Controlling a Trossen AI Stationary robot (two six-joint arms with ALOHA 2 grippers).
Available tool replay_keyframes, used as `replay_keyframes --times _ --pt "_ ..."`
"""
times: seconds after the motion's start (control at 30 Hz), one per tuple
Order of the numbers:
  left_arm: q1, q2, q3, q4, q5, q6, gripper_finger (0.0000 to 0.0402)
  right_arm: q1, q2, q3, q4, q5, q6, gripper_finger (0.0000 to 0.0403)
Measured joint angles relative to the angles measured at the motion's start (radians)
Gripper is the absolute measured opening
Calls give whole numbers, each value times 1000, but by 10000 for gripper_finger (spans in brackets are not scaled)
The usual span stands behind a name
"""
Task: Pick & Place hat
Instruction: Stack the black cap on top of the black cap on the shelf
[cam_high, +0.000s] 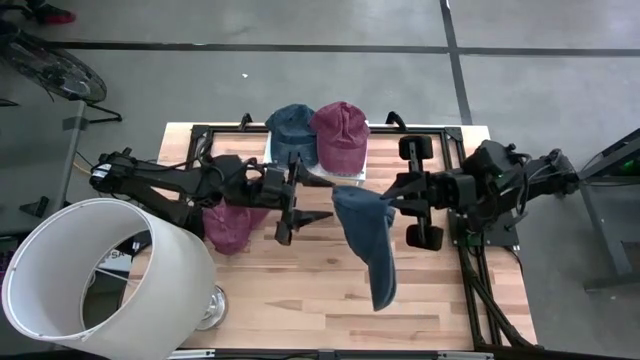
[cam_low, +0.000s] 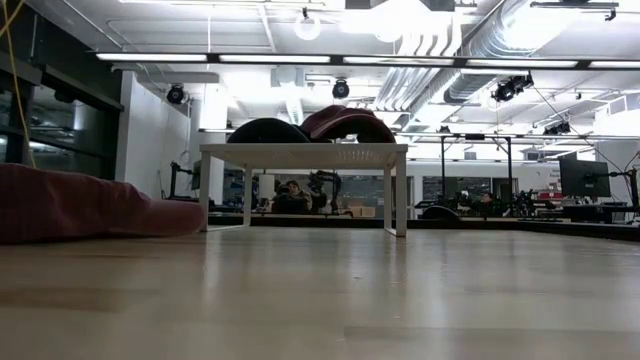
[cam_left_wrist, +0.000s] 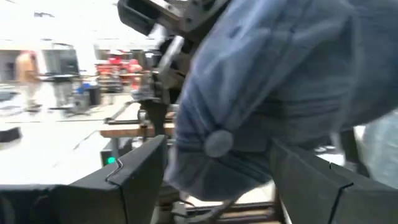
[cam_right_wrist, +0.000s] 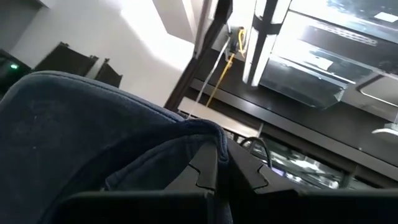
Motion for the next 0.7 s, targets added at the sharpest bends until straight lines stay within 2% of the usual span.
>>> replay_keyframes --times 0.13,0.7 --pt "1 0 0 -1 -48 28 273 -13 0 0 -8 8 0 3" --pt "3 2 0 18 -77 31 273 -52 0 0 -31 -14 10 3"
